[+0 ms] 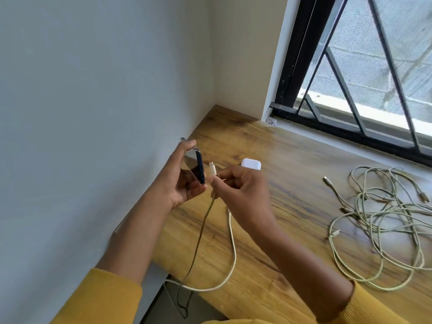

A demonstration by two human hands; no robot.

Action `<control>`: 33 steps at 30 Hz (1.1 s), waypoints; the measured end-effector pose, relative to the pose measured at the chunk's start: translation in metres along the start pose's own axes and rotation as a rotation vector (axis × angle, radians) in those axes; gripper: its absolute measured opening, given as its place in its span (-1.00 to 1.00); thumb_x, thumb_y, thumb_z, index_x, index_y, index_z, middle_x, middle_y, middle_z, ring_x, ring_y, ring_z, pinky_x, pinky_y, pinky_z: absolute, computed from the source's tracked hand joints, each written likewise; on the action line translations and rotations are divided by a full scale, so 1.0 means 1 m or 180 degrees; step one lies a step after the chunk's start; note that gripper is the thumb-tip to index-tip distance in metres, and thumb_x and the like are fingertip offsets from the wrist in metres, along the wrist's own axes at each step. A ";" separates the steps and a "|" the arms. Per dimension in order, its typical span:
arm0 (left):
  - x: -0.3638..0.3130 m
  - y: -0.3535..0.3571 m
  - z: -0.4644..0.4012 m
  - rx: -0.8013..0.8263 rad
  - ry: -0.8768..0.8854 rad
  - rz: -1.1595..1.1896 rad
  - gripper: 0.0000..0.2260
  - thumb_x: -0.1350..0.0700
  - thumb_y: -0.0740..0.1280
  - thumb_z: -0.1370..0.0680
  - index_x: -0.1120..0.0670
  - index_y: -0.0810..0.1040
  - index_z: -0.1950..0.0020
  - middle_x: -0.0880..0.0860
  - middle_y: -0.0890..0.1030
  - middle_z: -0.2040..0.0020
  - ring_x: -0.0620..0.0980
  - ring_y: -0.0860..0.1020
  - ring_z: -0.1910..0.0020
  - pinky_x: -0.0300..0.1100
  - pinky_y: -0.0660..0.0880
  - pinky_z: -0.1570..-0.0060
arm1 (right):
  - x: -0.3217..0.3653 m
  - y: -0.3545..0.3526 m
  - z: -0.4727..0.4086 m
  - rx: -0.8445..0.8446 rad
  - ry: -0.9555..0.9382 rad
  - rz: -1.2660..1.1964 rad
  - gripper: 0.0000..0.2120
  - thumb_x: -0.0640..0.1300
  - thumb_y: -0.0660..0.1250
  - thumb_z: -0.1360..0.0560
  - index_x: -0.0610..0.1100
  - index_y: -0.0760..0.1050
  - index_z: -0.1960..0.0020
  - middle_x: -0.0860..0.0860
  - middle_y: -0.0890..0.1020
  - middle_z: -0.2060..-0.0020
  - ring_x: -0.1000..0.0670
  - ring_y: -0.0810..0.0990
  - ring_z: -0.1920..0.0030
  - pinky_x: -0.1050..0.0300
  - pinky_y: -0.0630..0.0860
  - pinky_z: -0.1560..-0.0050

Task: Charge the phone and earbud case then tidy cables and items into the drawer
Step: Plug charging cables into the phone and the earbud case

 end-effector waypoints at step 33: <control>0.005 0.016 0.013 -0.0585 0.0778 -0.0970 -0.42 -0.33 0.48 -0.47 0.09 0.60 -0.25 0.18 0.73 -0.07 0.09 0.75 0.03 -0.08 0.72 0.20 | -0.010 0.001 -0.005 -0.0158 -0.0006 0.0830 -0.84 -0.11 0.49 -0.44 -0.09 0.59 0.29 -0.02 0.61 0.43 0.00 0.57 0.39 -0.14 0.57 0.34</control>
Point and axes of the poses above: each hand's wrist, its own z-axis away from the middle knuckle, its own y-axis out of the palm, x = y × z, the point moved 4 cm from there along -z, towards the middle knuckle
